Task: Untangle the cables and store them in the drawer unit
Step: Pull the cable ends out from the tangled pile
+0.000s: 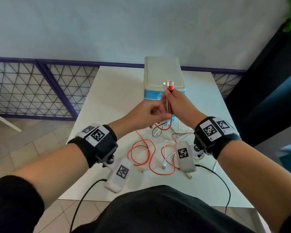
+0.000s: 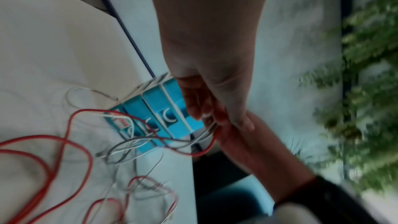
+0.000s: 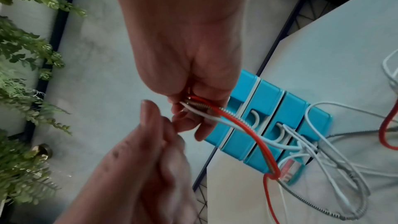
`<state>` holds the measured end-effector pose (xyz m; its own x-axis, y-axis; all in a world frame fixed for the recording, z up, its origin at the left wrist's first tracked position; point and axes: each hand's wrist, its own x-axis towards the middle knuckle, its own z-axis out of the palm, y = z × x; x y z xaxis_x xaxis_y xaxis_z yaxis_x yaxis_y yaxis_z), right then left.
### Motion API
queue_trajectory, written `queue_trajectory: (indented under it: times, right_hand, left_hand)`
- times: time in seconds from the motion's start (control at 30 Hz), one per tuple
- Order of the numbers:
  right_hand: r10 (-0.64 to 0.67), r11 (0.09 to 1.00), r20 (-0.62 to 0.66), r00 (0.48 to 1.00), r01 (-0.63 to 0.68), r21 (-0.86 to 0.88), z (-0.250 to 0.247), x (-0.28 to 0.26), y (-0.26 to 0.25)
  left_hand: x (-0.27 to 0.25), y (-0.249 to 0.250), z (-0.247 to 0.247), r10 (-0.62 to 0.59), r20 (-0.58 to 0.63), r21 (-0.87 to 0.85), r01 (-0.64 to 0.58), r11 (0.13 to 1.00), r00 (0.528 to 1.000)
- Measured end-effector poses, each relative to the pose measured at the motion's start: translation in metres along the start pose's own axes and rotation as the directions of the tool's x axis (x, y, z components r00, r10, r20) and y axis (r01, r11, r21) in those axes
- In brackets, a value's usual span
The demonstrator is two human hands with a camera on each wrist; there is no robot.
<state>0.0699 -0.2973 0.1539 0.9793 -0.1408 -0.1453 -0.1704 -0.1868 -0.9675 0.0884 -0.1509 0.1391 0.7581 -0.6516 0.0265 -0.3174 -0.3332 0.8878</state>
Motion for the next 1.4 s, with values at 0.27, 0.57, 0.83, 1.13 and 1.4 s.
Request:
queue_trajectory:
  times: [0.27,0.57,0.83,1.13,1.4]
  right_hand:
    - [0.062,0.994,0.031,0.998,-0.064,0.092,-0.029,-0.018,0.001]
    - [0.075,0.995,0.010,0.997,-0.076,0.061,-0.041,-0.033,0.010]
    - [0.063,0.998,-0.012,0.998,-0.063,0.013,-0.049,-0.033,0.013]
    - [0.022,1.000,-0.053,0.998,-0.021,0.023,-0.043,-0.021,0.011]
    - [-0.090,0.987,-0.234,0.968,0.054,-0.153,-0.036,-0.008,0.012]
  left_hand:
    - [-0.011,-0.054,0.067,-0.049,0.660,0.510,-0.398,0.763,0.750]
    - [-0.010,-0.085,0.109,0.070,0.742,0.630,-0.729,0.268,0.666]
    - [-0.003,-0.079,0.096,0.132,0.561,0.468,-0.444,0.764,0.817]
    - [0.004,-0.031,0.039,0.101,-0.061,0.124,-0.093,0.988,0.993]
    - [0.001,-0.010,0.000,0.110,-0.228,-0.035,-0.121,0.992,0.967]
